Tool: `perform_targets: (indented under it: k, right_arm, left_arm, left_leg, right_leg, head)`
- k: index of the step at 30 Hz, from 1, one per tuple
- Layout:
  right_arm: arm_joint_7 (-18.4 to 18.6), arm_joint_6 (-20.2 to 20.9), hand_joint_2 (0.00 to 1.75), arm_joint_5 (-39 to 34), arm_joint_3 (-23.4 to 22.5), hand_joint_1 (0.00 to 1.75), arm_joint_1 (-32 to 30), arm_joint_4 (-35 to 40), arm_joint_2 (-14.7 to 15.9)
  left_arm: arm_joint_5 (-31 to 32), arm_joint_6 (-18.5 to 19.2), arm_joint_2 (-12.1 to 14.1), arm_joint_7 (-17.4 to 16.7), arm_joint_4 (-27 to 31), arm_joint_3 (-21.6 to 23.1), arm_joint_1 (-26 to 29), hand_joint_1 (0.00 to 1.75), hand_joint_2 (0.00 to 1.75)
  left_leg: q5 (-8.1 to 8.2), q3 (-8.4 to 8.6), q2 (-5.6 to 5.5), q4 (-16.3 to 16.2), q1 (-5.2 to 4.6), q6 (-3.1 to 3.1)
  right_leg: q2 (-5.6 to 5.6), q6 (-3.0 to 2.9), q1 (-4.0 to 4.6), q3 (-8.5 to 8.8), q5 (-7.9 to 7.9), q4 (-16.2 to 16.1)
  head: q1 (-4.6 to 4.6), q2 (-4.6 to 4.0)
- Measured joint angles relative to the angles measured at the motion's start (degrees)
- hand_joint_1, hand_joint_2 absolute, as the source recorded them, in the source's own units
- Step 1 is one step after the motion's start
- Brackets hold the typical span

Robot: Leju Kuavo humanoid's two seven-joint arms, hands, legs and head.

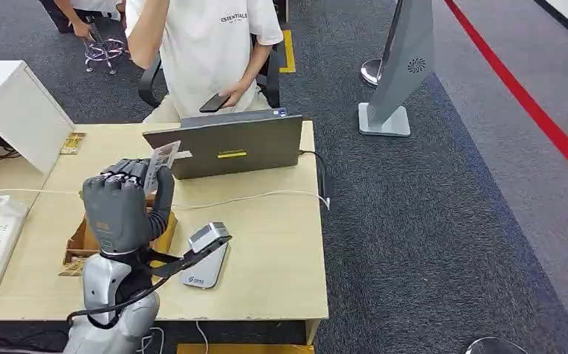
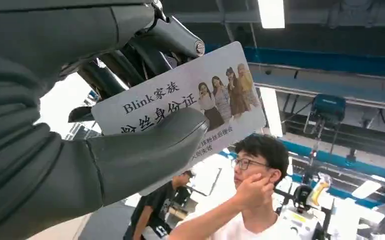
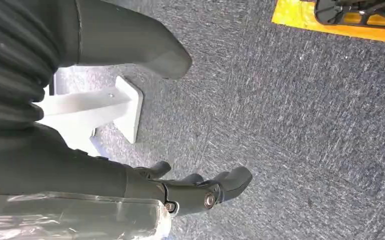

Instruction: Pass the card to the sensor for recognition and then transmit it.

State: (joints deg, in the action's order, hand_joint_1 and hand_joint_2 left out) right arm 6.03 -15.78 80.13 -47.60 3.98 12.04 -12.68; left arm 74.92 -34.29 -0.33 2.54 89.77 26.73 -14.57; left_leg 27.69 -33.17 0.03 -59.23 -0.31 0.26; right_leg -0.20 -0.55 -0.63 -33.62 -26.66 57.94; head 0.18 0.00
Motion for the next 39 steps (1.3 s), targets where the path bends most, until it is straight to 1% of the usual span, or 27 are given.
perform_targets:
  k: [4, 7, 9, 12, 15, 19, 25, 31, 36, 39]
  right_arm:
    - [0.04, -0.26, 1.75, -0.72, -0.46, 0.00, 0.00, 0.00, 0.00]
    - [0.09, -0.74, 1.75, -1.36, -1.18, 0.00, 0.00, 0.00, -0.02]
    - [0.24, -0.85, 1.75, -1.35, -1.40, 0.00, 0.00, 0.00, -0.02]
    - [0.42, -0.87, 1.75, -1.03, -1.46, 0.00, 0.00, 0.00, -0.02]
    - [0.55, -0.96, 1.75, -0.96, -1.55, 0.00, 0.01, 0.00, -0.02]
    - [0.76, -0.94, 1.75, -0.81, -1.64, 0.00, 0.00, 0.00, -0.02]
    - [0.96, -0.98, 1.75, -0.76, -1.79, 0.00, 0.00, 0.00, -0.02]
    - [1.01, -1.03, 1.75, -0.76, -1.92, 0.00, 0.00, 0.00, 0.00]
    - [1.01, -1.03, 1.75, -0.70, -2.32, 0.00, 0.00, 0.00, 0.00]
    - [1.03, -1.05, 1.75, -0.65, -2.49, 0.00, 0.00, 0.00, 0.00]
  left_arm:
    - [-2.14, 2.95, -0.11, -0.57, 0.00, 1.46, 1.80, 1.75, 1.75]
    - [-3.91, 4.96, -0.61, -1.22, -0.24, 2.36, 4.12, 1.75, 1.75]
    - [-6.17, 6.14, -0.98, -1.73, -1.16, 2.73, 6.01, 1.75, 1.75]
    - [-10.23, 5.79, -1.77, 0.08, -4.37, 2.73, 8.64, 1.75, 1.75]
    - [-11.21, 5.64, -2.49, 0.88, -6.67, 2.73, 10.42, 1.75, 1.75]
    - [-11.06, 6.21, -3.06, 1.09, -8.92, 2.73, 11.41, 1.75, 1.75]
    - [-9.60, 7.16, -3.32, -0.22, -10.49, 2.71, 12.09, 1.75, 1.75]
    - [-6.86, 8.59, -3.65, -2.82, -11.83, 2.71, 12.43, 1.75, 1.75]
    - [-5.20, 8.83, -3.78, -4.39, -12.77, 2.69, 12.46, 1.75, 1.75]
    - [-3.14, 8.89, -3.78, -6.17, -13.05, 2.23, 12.50, 1.75, 1.75]
  left_leg:
    - [0.02, -0.01, 0.00, 0.00, -0.02, 0.02]
    - [0.05, -0.02, 0.00, 0.00, -0.03, 0.06]
    - [0.07, -0.01, 0.00, 0.00, -0.04, 0.08]
    - [0.09, -0.01, 0.01, 0.00, -0.04, 0.09]
    - [0.09, -0.02, 0.00, 0.00, -0.04, 0.09]
    - [0.09, -0.02, 0.00, 0.00, -0.04, 0.09]
    - [0.08, -0.02, 0.00, 0.00, -0.04, 0.09]
    - [0.09, -0.03, -0.01, 0.00, -0.04, 0.09]
    - [0.09, -0.04, -0.01, 0.00, -0.04, 0.09]
    - [0.08, -0.04, -0.01, 0.00, -0.04, 0.09]
  right_leg:
    - [0.00, 0.01, 0.00, 0.00, -0.01, -0.01]
    - [0.00, 0.02, -0.01, 0.00, -0.01, -0.02]
    - [0.00, 0.04, -0.01, 0.00, -0.03, -0.03]
    - [0.00, 0.08, -0.01, -0.01, -0.06, -0.03]
    - [-0.01, 0.10, -0.01, -0.01, -0.07, -0.03]
    - [-0.01, 0.10, -0.01, -0.01, -0.07, -0.02]
    - [-0.01, 0.10, -0.01, 0.00, -0.07, -0.02]
    - [-0.02, 0.11, -0.01, 0.00, -0.07, -0.02]
    - [-0.03, 0.11, -0.01, 0.00, -0.07, -0.02]
    - [-0.03, 0.11, -0.01, 0.00, -0.07, -0.02]
  head:
    - [0.00, 0.00]
    - [0.00, 0.00]
    - [-0.02, 0.00]
    - [0.00, 0.00]
    - [0.00, 0.00]
    - [-0.02, 0.00]
    - [-0.02, 0.00]
    - [0.00, 0.00]
    - [-0.02, 0.00]
    - [0.00, 0.00]
